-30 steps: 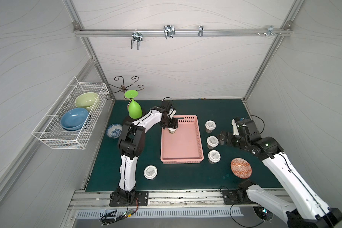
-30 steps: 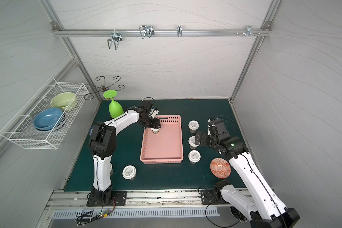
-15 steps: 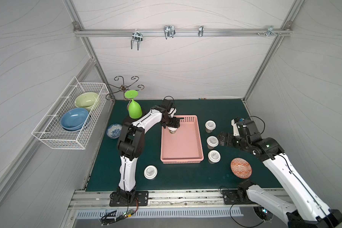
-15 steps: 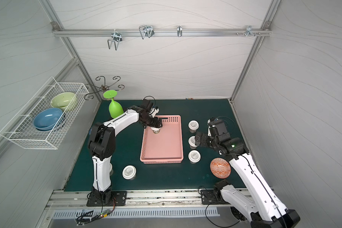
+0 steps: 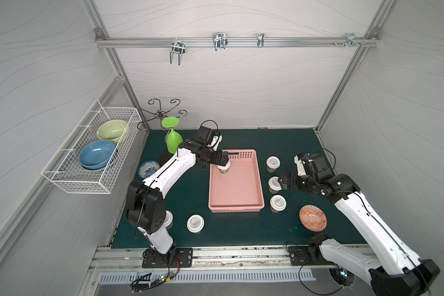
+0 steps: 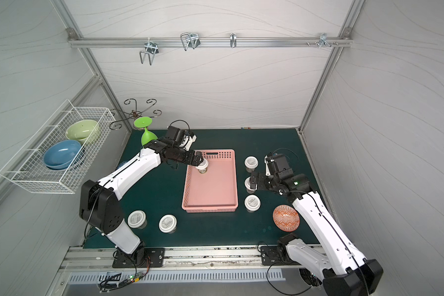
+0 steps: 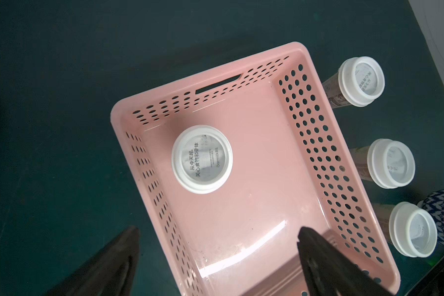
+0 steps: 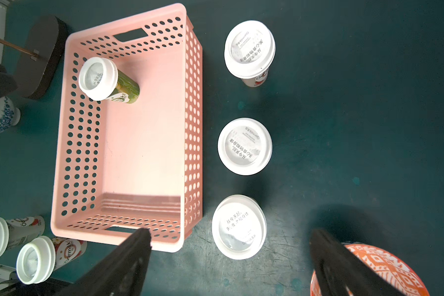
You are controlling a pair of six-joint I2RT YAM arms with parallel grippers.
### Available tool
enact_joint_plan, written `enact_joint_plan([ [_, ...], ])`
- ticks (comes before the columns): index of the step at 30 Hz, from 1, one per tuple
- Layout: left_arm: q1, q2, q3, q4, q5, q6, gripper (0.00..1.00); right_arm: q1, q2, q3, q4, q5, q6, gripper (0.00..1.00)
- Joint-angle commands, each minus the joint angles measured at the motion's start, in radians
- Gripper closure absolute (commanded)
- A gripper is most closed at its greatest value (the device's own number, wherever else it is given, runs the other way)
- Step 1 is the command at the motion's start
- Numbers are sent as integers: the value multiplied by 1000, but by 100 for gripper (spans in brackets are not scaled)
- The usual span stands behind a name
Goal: Put the yogurt in the basket
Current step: Pick up the yogurt from the center of the board.
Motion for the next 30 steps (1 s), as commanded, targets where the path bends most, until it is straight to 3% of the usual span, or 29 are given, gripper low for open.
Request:
enact_joint_plan([
  [1, -7, -86, -50, 24, -22, 43, 1, -5, 21, -2, 29, -32, -12, 1],
  [12, 14, -333, -277, 24, -49, 166, 1, -5, 102, -6, 75, -69, -15, 1],
  [30, 279, -614, -556, 37, 115, 246, 1, -4, 277, 29, 161, -158, -21, 1],
])
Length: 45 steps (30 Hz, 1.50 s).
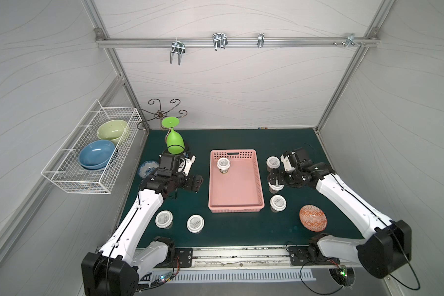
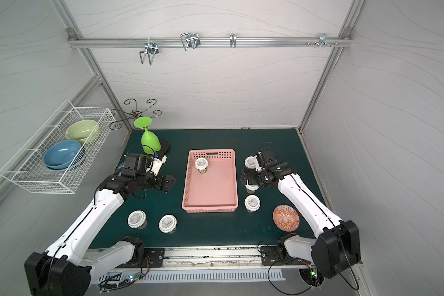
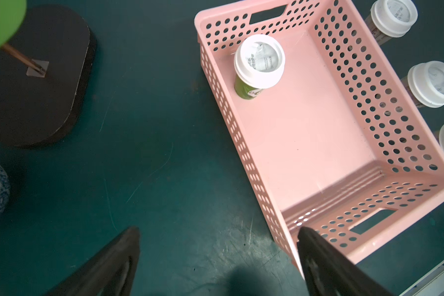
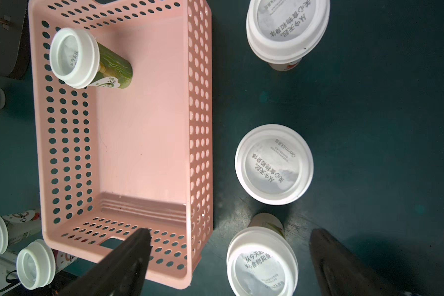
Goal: Put the yogurt in the basket
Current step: Pick up the yogurt from the center of the board.
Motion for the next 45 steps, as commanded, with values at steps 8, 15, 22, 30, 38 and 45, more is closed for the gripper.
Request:
enact_joint_plan([
  [8, 129, -58, -68, 72, 130, 1, 1, -17, 107, 41, -3, 61, -26, 1],
  [15, 141, -61, -86, 91, 138, -11, 1, -40, 167, 26, 9, 60, -55, 1],
  [22, 151, -64, -89, 97, 140, -18, 1, -67, 223, 13, 33, 41, -55, 1],
  [30, 157, -64, -94, 101, 145, -20, 1, -89, 266, 4, 47, 22, -53, 6],
  [38, 160, -66, -94, 101, 147, -22, 2, -94, 293, -9, 52, -4, -51, 14],
  [45, 163, -66, -94, 102, 147, -23, 2, -98, 292, -8, 43, -18, -47, 27],
])
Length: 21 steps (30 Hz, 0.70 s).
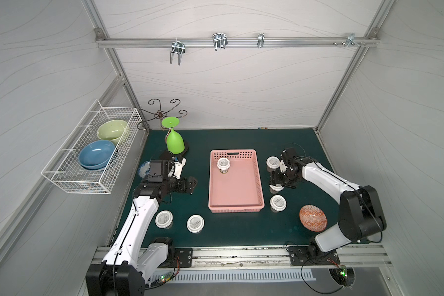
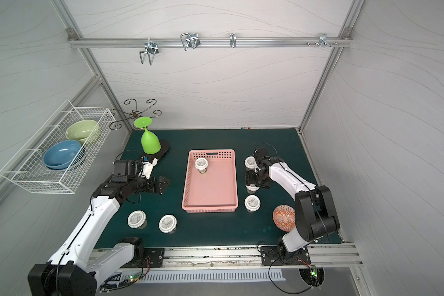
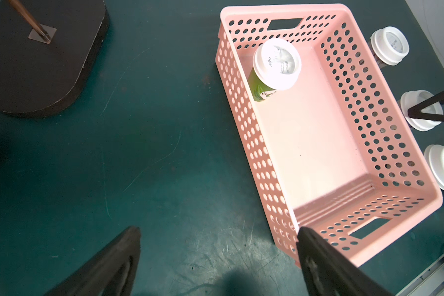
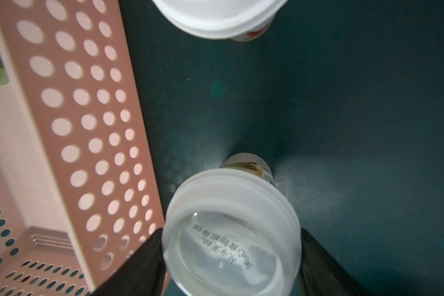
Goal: Put the yogurt in the basket
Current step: Pick up the yogurt from the center of the board.
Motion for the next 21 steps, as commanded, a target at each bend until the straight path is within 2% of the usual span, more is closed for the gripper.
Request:
enact_joint_plan([
  [1, 7, -13, -6, 42, 14, -5, 2, -9, 5, -12, -13, -14, 1, 28],
  [11, 10, -7, -3, 37, 9, -5, 2, -11, -52, 20, -81, -6, -4, 30],
  [21, 13, -4, 0, 39, 14, -9, 2, -5, -115, 169, -211, -27, -1, 30],
])
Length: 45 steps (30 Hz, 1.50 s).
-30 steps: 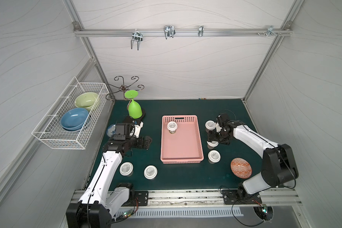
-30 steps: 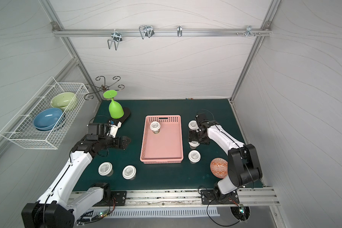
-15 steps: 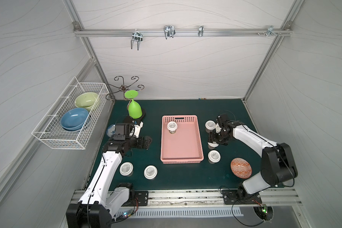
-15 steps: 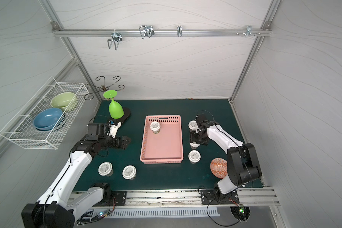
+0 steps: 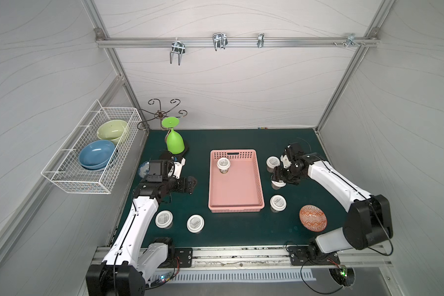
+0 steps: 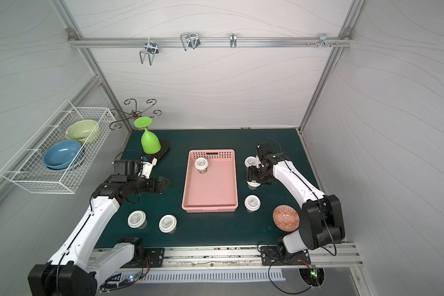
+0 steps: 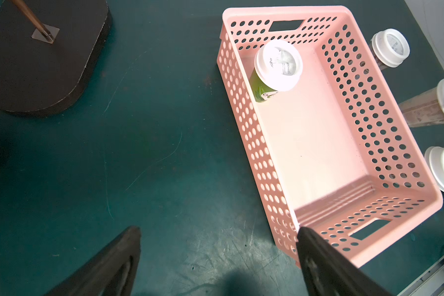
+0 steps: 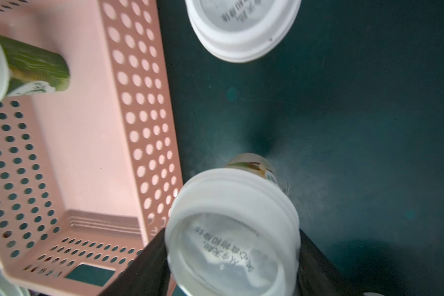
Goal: Put the yogurt in the basket
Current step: Pick up the yogurt from the center of the board, then place the yogurt in the basket.
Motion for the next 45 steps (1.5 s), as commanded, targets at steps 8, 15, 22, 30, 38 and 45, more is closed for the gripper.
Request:
enact_joint_plan([
  [8, 6, -8, 0, 35, 16, -9, 2, 61, -35, 212, -144, -20, 30, 30],
  [15, 12, -13, -5, 39, 19, -9, 2, 146, 42, 353, -160, -28, 56, 30],
  [22, 13, -14, -2, 39, 21, -9, 2, 226, 172, 487, -140, -40, 78, 30],
  [30, 13, -17, -2, 39, 21, -7, 2, 282, 375, 645, -128, -48, 75, 30],
  [38, 14, -20, 1, 37, 23, -7, 2, 295, 574, 771, -134, -45, 53, 30],
  [45, 14, -20, -2, 39, 25, -6, 2, 294, 701, 864, -143, -19, 34, 30],
])
